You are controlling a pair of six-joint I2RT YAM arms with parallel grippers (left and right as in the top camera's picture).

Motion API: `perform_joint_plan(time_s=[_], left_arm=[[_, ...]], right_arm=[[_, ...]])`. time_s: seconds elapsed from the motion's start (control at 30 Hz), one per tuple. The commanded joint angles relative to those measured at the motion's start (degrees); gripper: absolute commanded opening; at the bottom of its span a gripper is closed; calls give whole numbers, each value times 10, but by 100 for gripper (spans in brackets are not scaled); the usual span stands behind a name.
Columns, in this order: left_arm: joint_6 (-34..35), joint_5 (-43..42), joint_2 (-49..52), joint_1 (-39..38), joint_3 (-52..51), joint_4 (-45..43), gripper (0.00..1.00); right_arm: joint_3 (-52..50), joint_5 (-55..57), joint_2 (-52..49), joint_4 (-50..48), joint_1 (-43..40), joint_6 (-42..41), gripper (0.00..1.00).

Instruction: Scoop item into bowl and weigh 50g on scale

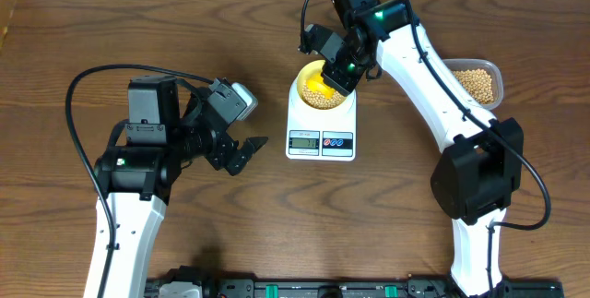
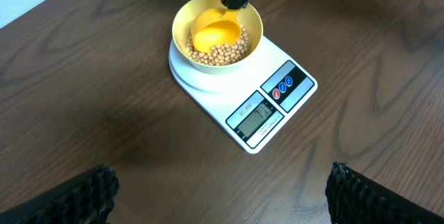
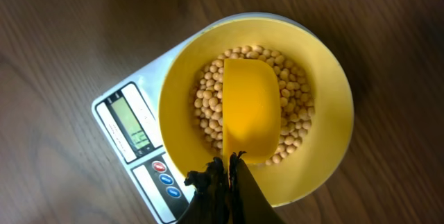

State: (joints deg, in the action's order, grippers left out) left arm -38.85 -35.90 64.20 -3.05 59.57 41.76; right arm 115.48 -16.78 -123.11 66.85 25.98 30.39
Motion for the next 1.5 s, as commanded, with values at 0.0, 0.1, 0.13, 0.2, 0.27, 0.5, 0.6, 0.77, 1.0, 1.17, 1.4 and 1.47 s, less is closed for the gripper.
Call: perform_joint_plan(time_s=[0.0, 0.1, 0.13, 0.2, 0.27, 0.5, 0.6, 0.77, 1.0, 1.17, 1.4, 1.47], left_arm=[[-3, -7, 2, 2, -1, 0, 98], [-3, -7, 2, 2, -1, 0, 98], [-3, -7, 2, 2, -1, 0, 98], [-3, -7, 2, 2, -1, 0, 98], [-3, -7, 2, 2, -1, 0, 98], [-3, -7, 2, 2, -1, 0, 98], [-3, -7, 2, 2, -1, 0, 98], [-3, -7, 2, 2, -1, 0, 98], [-3, -7, 2, 2, -1, 0, 98], [-3, -7, 2, 2, -1, 0, 98], [-3, -7, 2, 2, -1, 0, 97], [-3, -7, 2, 2, -1, 0, 97]], right_arm=[[-3, -28, -8, 3, 4, -2, 1], [-3, -33, -8, 3, 4, -6, 1], [-3, -33, -8, 3, 4, -7, 1], [-3, -33, -8, 3, 3, -13, 1], [-3, -33, -8, 3, 2, -22, 1], [-3, -86, -7, 14, -18, -27, 1], [-3, -117, -7, 19, -32, -38, 1], [0, -158, -7, 24, -58, -49, 1], [12, -225, 0, 29, -93, -51, 1], [40, -260, 8, 50, -119, -51, 1], [65, -289, 33, 78, -161, -51, 1], [66, -290, 44, 80, -174, -51, 1]])
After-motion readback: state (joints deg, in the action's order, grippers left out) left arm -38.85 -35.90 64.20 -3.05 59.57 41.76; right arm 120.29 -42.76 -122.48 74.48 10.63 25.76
